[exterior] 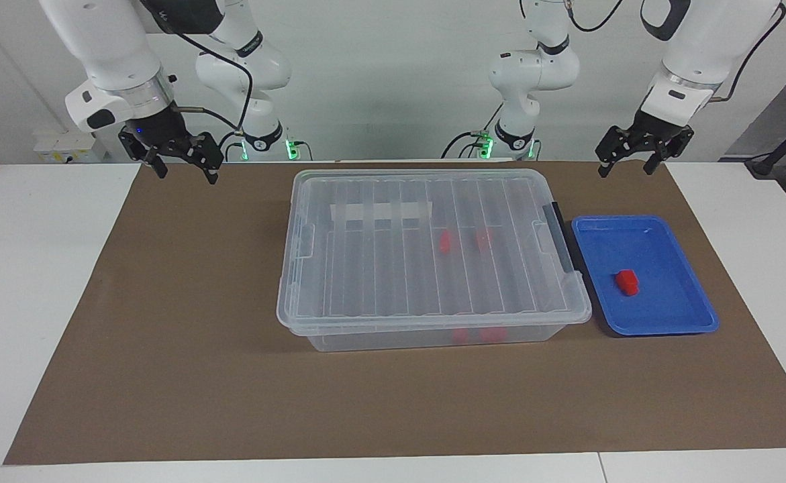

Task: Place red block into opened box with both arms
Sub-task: 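Reach the right gripper to the edge of the clear lid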

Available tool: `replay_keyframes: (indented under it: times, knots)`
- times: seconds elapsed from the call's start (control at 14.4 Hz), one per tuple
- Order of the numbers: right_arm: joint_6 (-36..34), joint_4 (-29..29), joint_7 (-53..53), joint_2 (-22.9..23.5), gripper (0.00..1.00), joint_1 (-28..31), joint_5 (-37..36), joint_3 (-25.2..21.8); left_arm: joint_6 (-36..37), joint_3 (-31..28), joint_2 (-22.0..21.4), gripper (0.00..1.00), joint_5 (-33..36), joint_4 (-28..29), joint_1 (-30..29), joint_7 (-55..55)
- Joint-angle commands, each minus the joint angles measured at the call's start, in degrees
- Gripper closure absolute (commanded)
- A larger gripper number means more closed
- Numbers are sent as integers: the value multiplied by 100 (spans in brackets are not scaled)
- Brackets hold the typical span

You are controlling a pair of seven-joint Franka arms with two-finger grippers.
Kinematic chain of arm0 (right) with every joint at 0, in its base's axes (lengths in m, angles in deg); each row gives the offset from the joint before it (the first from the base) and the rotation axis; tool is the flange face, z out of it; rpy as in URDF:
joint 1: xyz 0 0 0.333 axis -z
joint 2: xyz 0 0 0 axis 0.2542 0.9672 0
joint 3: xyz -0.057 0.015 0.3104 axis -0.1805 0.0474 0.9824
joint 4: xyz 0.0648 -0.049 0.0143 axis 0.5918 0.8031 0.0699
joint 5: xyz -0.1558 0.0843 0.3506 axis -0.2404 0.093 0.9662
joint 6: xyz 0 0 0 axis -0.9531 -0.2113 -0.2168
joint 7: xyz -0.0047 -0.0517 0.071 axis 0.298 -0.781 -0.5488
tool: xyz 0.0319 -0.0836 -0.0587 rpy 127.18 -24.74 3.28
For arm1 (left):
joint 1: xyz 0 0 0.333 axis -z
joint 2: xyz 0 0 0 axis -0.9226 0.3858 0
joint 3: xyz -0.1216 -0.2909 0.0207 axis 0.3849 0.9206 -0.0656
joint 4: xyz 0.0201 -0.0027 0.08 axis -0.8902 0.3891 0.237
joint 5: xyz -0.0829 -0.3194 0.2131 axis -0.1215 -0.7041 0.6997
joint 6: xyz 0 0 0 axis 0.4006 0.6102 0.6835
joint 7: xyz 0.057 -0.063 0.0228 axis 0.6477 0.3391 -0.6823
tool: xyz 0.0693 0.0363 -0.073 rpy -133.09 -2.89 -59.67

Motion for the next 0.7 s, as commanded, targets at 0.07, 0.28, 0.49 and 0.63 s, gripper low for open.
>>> replay_keyframes:
  times: [0.07,0.28,0.49,0.63]
  knots:
    - [411,374,68,-146,0,58,104,95,111,7,-57,0,-42,-16,-23,-44]
    - [868,708,112,-146,1,-21,104,121,111,7,-57,0,-42,-16,-23,-35]
    - [1289,980,130,-111,1,-205,104,121,111,7,-57,0,-42,-16,-23,-44]
    - [1667,1227,130,-58,1,-364,104,130,111,7,-57,0,-42,-16,-23,-35]
